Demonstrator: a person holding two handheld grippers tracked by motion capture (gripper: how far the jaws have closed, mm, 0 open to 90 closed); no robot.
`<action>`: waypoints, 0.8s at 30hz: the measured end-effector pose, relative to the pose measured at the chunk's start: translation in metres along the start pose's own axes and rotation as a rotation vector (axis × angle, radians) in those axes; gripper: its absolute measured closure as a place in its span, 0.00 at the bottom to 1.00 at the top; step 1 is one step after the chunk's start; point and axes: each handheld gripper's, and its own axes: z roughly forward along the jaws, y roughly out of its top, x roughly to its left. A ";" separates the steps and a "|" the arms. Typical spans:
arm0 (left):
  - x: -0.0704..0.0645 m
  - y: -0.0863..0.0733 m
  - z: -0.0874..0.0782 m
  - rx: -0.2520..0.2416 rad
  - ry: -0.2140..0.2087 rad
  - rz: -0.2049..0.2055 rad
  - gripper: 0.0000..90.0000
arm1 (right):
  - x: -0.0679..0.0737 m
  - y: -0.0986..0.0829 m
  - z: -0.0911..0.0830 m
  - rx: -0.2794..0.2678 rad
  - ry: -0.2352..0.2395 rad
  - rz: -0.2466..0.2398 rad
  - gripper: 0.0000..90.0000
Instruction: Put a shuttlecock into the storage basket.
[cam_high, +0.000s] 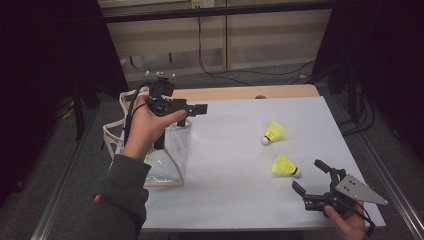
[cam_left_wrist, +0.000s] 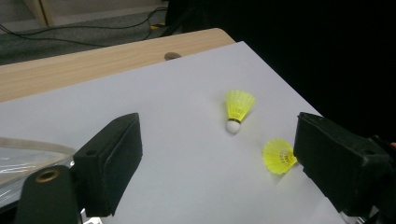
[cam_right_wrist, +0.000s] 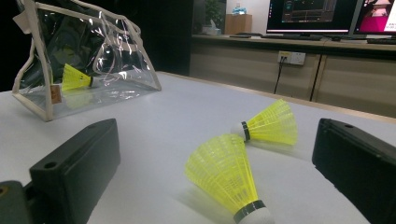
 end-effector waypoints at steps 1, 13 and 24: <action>-0.001 0.000 0.002 0.004 0.002 0.006 0.17 | 0.000 0.000 0.000 -0.001 0.000 0.000 0.01; -0.013 -0.006 0.020 0.015 -0.035 0.021 0.16 | 0.000 0.000 0.000 0.000 0.002 0.001 0.01; -0.017 -0.013 0.030 0.019 -0.039 0.024 0.15 | 0.000 0.000 0.000 0.001 0.002 0.000 0.01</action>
